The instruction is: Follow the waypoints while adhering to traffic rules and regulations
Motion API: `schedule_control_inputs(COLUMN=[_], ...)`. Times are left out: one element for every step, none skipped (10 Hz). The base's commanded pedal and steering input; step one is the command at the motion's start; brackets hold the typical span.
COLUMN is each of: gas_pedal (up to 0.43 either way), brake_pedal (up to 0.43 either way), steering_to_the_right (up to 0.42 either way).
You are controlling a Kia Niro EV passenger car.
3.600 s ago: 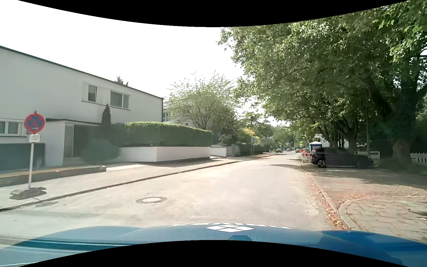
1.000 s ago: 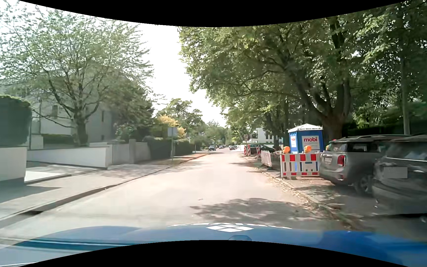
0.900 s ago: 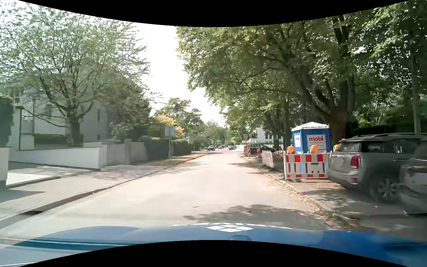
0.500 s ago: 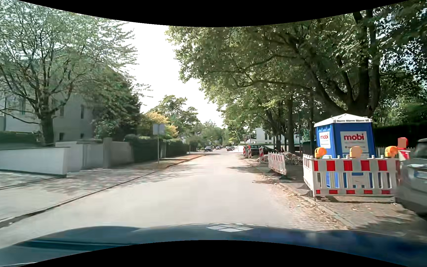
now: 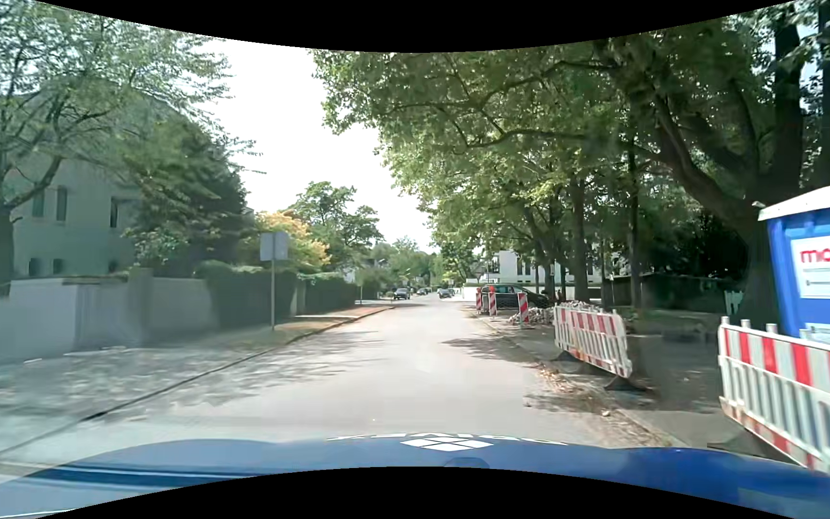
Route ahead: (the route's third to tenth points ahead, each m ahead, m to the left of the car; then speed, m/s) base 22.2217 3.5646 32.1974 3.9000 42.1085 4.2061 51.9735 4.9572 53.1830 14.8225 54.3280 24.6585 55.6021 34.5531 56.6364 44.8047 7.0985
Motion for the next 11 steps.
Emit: schedule_control_inputs(gas_pedal=[0.150, 0.150, 0.150, 0.150, 0.150, 0.157, 0.157, 0.157, 0.157, 0.157, 0.157], brake_pedal=[0.000, 0.000, 0.000, 0.000, 0.000, 0.000, 0.000, 0.000, 0.000, 0.000, 0.000], steering_to_the_right=[0.003, 0.003, 0.004, 0.005, 0.005, 0.008, 0.007, 0.007, 0.007, 0.007, 0.006])
